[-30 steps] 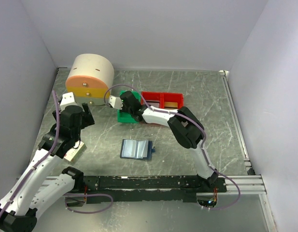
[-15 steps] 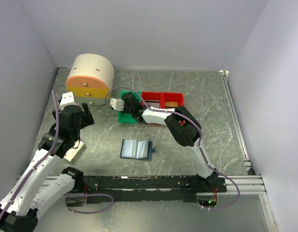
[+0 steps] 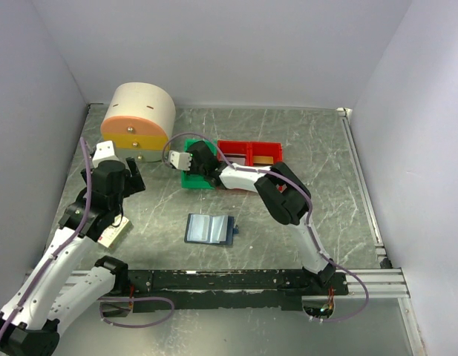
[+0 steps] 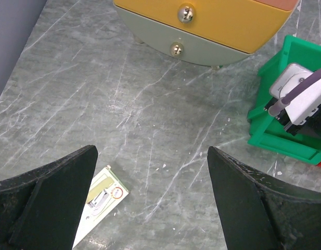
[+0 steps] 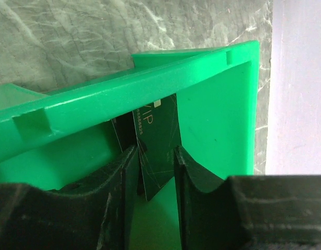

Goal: Take the credit cards out of the card holder

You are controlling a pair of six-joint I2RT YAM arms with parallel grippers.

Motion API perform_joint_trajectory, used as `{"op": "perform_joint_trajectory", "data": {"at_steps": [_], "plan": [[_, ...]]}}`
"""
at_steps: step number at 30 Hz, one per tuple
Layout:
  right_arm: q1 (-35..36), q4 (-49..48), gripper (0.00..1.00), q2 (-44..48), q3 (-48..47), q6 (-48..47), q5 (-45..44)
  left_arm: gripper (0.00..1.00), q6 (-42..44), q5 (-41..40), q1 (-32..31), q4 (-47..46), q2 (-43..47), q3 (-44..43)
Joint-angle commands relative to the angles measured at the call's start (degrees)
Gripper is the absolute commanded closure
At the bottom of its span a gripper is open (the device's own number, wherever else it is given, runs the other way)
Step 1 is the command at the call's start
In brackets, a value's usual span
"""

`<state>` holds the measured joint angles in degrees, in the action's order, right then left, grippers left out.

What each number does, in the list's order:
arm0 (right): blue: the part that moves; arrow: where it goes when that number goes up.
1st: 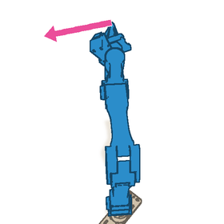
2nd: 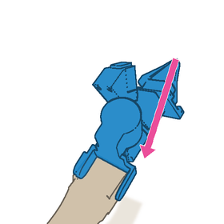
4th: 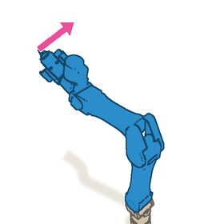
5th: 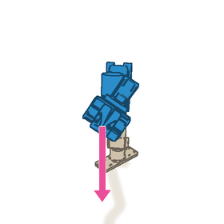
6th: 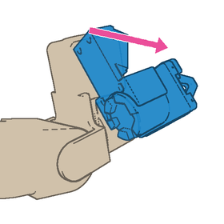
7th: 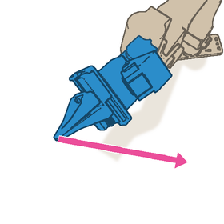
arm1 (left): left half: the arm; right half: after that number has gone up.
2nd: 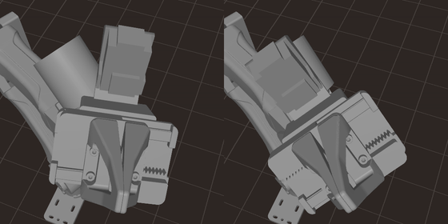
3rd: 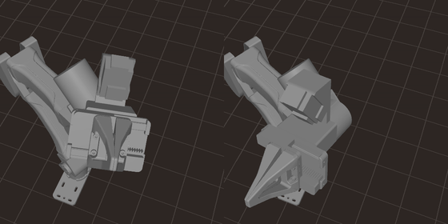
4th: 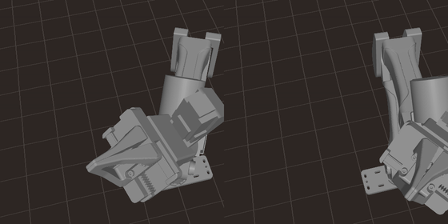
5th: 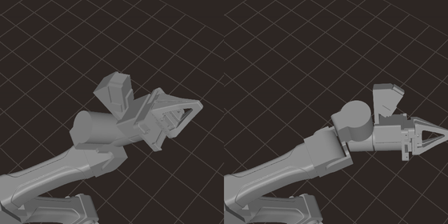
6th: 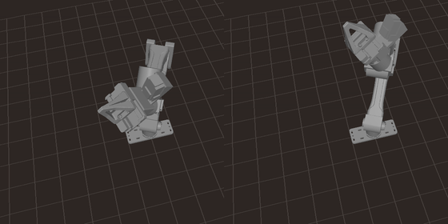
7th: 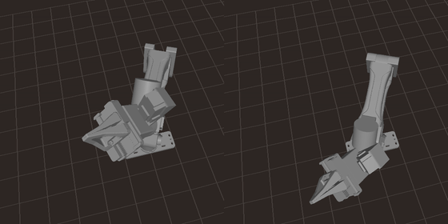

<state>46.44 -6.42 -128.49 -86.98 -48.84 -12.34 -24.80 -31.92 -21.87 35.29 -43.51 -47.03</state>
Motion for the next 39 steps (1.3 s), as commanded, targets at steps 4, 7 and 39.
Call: {"op": "perform_joint_trajectory", "data": {"at_steps": [4, 7, 39], "plan": [[-0.7, 2.6, 0.61, 2.4, 0.0, 1.6, 1.4, 0.0, 1.0, 1.2, 0.9, -1.9, -0.2, 0.6], [-1.0, 3.4, 0.55, 3.2, -0.2, 2.4, 2.8, 0.0, 1.1, 1.4, 0.9, -2.1, -0.4, 0.7], [1.9, 11.8, 0.44, 35.4, 20.6, 94.8, 3.1, 0.0, -1.1, -1.3, 1.2, -4.1, -6.6, 1.8]]}}
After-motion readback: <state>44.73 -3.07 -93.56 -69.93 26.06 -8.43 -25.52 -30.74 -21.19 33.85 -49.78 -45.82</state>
